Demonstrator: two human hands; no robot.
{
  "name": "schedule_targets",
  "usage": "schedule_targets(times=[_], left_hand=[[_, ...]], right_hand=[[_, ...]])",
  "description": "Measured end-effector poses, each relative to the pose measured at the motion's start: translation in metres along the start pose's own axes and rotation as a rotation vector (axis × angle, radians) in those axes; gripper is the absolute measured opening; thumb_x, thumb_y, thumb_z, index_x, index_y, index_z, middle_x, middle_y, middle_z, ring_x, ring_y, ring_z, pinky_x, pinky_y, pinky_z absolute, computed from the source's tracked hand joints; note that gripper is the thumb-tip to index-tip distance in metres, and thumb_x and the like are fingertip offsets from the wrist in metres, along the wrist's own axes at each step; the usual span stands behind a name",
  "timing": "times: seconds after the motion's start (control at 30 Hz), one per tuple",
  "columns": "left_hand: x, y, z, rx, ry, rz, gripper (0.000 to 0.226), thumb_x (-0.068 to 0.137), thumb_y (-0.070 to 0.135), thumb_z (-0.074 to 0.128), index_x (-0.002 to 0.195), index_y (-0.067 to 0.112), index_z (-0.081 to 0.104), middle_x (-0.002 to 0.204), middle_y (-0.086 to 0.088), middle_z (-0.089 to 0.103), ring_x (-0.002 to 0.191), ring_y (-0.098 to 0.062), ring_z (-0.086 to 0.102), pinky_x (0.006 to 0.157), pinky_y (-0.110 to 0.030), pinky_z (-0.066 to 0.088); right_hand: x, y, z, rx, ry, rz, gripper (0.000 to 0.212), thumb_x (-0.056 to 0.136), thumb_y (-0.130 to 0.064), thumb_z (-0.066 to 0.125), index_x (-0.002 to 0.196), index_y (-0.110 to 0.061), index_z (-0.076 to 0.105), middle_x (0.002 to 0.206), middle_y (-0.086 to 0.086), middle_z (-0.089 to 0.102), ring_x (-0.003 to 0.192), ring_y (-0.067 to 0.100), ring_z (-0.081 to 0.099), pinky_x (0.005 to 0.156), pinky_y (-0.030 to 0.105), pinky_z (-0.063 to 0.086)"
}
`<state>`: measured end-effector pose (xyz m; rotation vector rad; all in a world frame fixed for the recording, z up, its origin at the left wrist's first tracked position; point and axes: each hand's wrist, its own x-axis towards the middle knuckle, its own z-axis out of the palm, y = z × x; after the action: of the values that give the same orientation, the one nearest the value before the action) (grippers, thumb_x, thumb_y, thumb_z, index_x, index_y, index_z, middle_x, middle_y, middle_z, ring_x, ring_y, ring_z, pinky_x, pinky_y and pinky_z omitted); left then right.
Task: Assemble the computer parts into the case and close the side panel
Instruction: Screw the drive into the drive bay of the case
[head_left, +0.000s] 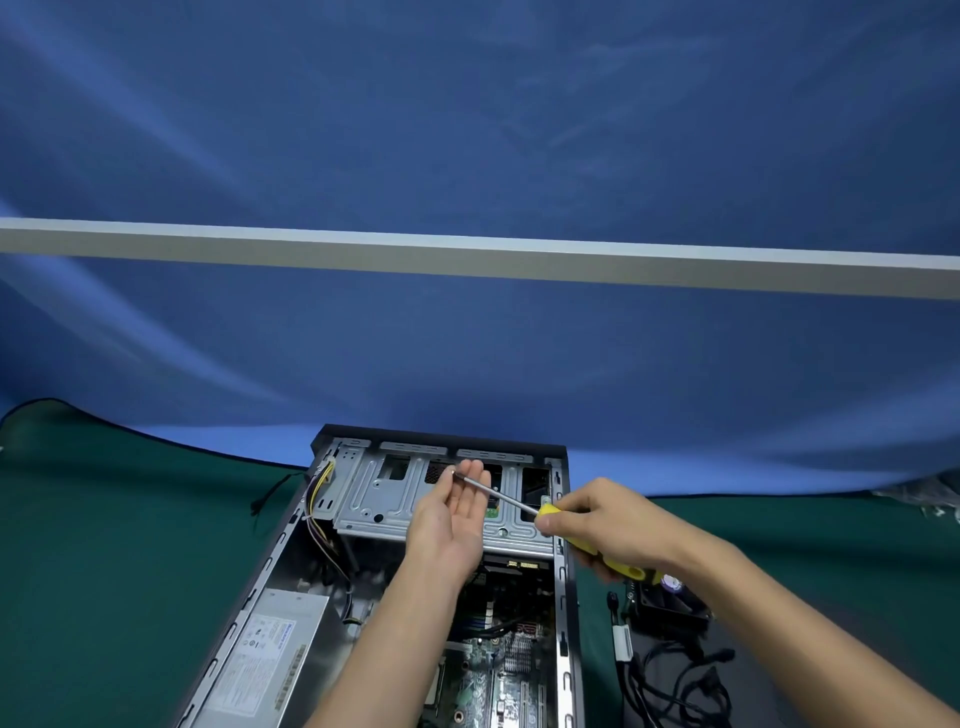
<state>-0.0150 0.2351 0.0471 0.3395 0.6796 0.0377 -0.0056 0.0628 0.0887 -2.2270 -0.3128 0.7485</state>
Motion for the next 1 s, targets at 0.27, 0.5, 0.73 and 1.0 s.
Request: schedule_targets(times=[0.27,0.5,0.73,1.0], left_hand=[[-0.004,0.0,0.009,0.038,-0.034,-0.016,0.024,0.1,0.007,0.041,0.087,-0.006,0.057,0.086,-0.017,0.061,0.097,-0.026,0.058,0.087,-0.042,0.045],[-0.005,0.002,0.005,0.012,-0.028,-0.023,0.021,0.101,0.007,0.039,0.101,-0.009,0.053,0.092,-0.019,0.061,0.101,-0.029,0.057,0.091,-0.045,0.044],[-0.003,0.012,0.0,-0.027,-0.062,-0.07,0.02,0.098,0.006,0.045,0.095,-0.01,0.056,0.092,-0.019,0.065,0.099,-0.028,0.059,0.09,-0.045,0.045],[-0.002,0.024,-0.009,0.047,-0.103,-0.088,0.016,0.094,0.007,0.052,0.094,-0.007,0.06,0.081,-0.018,0.072,0.086,-0.026,0.067,0.075,-0.044,0.049]], right_hand=[[-0.005,0.002,-0.008,0.418,-0.245,0.12,0.046,0.093,-0.035,0.057,0.106,0.009,0.064,0.059,0.005,0.055,0.04,0.013,0.046,0.041,0.023,0.043],[-0.002,-0.005,0.001,-0.012,0.028,0.06,0.036,0.088,-0.043,0.063,0.071,-0.012,0.058,0.057,0.002,0.064,0.035,0.015,0.049,0.04,0.017,0.037],[0.001,-0.013,0.006,-0.268,0.17,0.018,0.035,0.083,-0.054,0.063,0.073,-0.021,0.061,0.058,0.002,0.06,0.034,0.008,0.049,0.045,0.018,0.036],[-0.004,-0.027,0.0,-0.524,0.289,-0.032,0.034,0.083,-0.056,0.061,0.078,-0.023,0.066,0.048,-0.003,0.041,0.045,0.009,0.037,0.045,0.025,0.028]])
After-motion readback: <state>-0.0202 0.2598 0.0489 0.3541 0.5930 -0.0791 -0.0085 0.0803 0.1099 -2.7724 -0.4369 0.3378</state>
